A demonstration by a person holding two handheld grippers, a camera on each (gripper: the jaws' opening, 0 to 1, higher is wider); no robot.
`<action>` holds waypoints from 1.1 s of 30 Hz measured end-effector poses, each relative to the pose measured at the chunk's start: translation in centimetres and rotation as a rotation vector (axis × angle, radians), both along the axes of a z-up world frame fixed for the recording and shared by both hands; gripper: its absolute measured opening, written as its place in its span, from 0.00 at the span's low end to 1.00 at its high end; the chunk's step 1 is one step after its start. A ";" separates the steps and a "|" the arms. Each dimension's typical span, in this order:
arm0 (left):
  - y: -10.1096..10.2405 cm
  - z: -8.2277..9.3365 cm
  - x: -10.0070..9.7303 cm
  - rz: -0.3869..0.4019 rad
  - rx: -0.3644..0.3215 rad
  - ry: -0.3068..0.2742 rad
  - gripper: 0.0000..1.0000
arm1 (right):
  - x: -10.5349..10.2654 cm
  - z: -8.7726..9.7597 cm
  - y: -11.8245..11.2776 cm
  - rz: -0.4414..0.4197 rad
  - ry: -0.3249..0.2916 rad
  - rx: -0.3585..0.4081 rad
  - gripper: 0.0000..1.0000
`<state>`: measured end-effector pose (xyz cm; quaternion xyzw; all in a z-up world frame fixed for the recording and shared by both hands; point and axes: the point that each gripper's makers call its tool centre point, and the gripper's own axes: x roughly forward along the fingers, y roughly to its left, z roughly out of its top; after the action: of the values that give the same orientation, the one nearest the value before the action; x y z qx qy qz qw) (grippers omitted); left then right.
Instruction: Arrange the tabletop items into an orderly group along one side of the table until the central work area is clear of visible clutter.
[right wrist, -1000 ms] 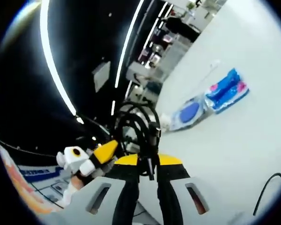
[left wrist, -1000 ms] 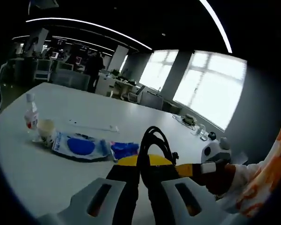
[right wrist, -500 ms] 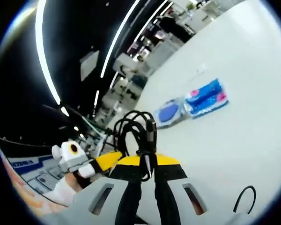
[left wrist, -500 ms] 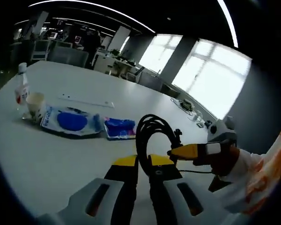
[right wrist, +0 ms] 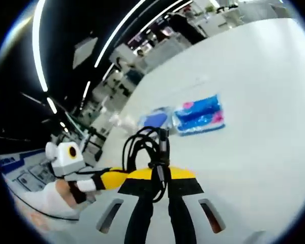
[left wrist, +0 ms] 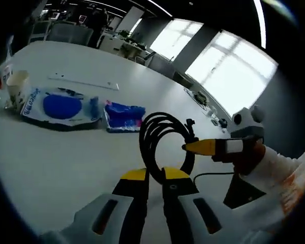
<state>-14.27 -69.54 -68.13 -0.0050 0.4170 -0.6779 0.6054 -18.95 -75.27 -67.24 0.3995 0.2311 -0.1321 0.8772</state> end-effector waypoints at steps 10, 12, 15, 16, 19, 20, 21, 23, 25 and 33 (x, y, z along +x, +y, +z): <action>-1.4 -2.2 0.1 0.009 0.056 0.054 0.06 | 0.1 -2.9 -1.5 -0.012 0.068 -0.015 0.07; -1.7 -2.9 0.1 0.004 0.072 0.066 0.07 | 0.2 -3.5 -2.0 -0.012 0.084 -0.023 0.08; -2.1 -3.7 0.2 0.007 0.098 0.082 0.07 | 0.4 -4.4 -2.4 -0.008 0.106 -0.033 0.08; -2.2 -3.9 0.3 0.010 0.106 0.089 0.06 | 0.5 -4.6 -2.5 -0.006 0.114 -0.033 0.08; -2.8 -4.6 0.8 0.035 0.113 0.105 0.06 | 0.7 -5.5 -2.9 0.001 0.135 -0.048 0.09; -2.8 -4.6 0.8 0.037 0.114 0.105 0.06 | 0.8 -5.7 -3.0 0.000 0.137 -0.048 0.09; -3.0 -5.0 0.9 0.037 0.124 0.105 0.06 | 0.8 -6.2 -3.2 -0.002 0.144 -0.040 0.09; -3.1 -5.6 0.9 0.042 0.139 0.111 0.06 | 0.8 -6.8 -3.2 0.001 0.164 -0.030 0.09; -3.0 -6.2 0.8 0.044 0.158 0.121 0.06 | 0.8 -7.1 -3.2 0.017 0.181 -0.046 0.09; -3.3 -7.4 0.8 0.052 0.187 0.159 0.06 | 0.8 -8.1 -3.6 0.054 0.221 -0.100 0.11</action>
<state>-13.45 -72.89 -75.55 -0.0132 0.5249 -0.6177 0.5855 -18.11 -78.89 -75.32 0.3316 0.3304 -0.1631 0.8685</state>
